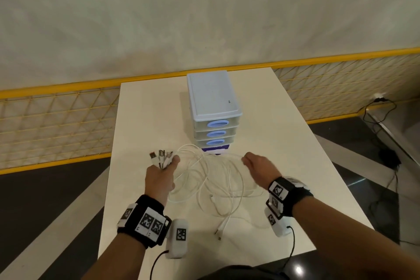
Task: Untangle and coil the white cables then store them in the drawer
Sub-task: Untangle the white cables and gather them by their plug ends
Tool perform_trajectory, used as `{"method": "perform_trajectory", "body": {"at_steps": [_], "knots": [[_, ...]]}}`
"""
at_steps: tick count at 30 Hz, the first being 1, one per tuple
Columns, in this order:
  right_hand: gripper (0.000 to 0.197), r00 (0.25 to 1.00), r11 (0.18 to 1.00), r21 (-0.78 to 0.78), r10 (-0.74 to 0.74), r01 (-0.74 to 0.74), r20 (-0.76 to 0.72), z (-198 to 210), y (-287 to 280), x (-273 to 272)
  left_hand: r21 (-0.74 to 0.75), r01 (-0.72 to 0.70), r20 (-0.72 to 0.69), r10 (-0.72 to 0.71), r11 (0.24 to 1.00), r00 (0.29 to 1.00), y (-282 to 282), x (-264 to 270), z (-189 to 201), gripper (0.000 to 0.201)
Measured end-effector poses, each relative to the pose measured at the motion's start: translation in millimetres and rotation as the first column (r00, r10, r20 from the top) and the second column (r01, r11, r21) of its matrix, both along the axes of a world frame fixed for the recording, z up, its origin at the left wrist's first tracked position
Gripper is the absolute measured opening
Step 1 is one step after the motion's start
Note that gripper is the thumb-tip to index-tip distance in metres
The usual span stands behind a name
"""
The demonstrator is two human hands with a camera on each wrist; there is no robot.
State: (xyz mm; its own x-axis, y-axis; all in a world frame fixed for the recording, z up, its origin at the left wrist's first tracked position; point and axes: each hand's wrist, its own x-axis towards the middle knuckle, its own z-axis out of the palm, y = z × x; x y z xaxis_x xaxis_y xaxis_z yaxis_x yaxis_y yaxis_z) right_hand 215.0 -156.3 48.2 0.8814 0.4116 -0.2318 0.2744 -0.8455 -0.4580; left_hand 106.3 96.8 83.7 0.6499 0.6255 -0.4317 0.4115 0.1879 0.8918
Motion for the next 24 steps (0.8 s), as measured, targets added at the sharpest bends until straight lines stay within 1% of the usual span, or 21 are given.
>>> {"method": "perform_trajectory", "body": {"at_steps": [3, 5, 9, 12, 15, 19, 21, 24], "knots": [[0.027, 0.996, 0.988, -0.142, -0.055, 0.064, 0.066, -5, -31, 15, -0.152, -0.076, 0.092, 0.091, 0.985, 0.992, 17, -7, -7, 0.026], [0.026, 0.995, 0.968, -0.237, -0.071, 0.086, 0.068, -10, -49, 20, -0.235, -0.118, 0.144, 0.155, 0.965, 0.977, 28, -8, -7, 0.028], [0.028, 0.995, 0.946, -0.307, -0.095, 0.102, 0.038, -19, -67, 19, -0.306, -0.147, 0.206, 0.216, 0.941, 0.955, 45, -13, -3, 0.034], [0.031, 0.994, 0.940, -0.330, -0.104, 0.093, -0.017, -27, -68, 14, -0.347, -0.178, 0.224, 0.265, 0.921, 0.938, 56, -17, -2, 0.039], [0.033, 0.989, 0.938, -0.332, -0.129, 0.098, -0.075, -33, -67, 10, -0.361, -0.174, 0.236, 0.270, 0.916, 0.934, 60, -23, -1, 0.047], [0.034, 0.971, 0.940, -0.316, -0.187, 0.132, -0.150, -37, -67, 8, -0.348, -0.184, 0.241, 0.277, 0.919, 0.930, 61, -30, 0, 0.044], [0.030, 0.960, 0.935, -0.299, -0.243, 0.193, -0.141, -37, -68, 7, -0.331, -0.181, 0.241, 0.268, 0.926, 0.933, 60, -33, 0, 0.041], [0.032, 0.953, 0.935, -0.249, -0.285, 0.253, -0.101, -39, -69, 6, -0.315, -0.179, 0.238, 0.261, 0.932, 0.936, 59, -35, -2, 0.039]]}}
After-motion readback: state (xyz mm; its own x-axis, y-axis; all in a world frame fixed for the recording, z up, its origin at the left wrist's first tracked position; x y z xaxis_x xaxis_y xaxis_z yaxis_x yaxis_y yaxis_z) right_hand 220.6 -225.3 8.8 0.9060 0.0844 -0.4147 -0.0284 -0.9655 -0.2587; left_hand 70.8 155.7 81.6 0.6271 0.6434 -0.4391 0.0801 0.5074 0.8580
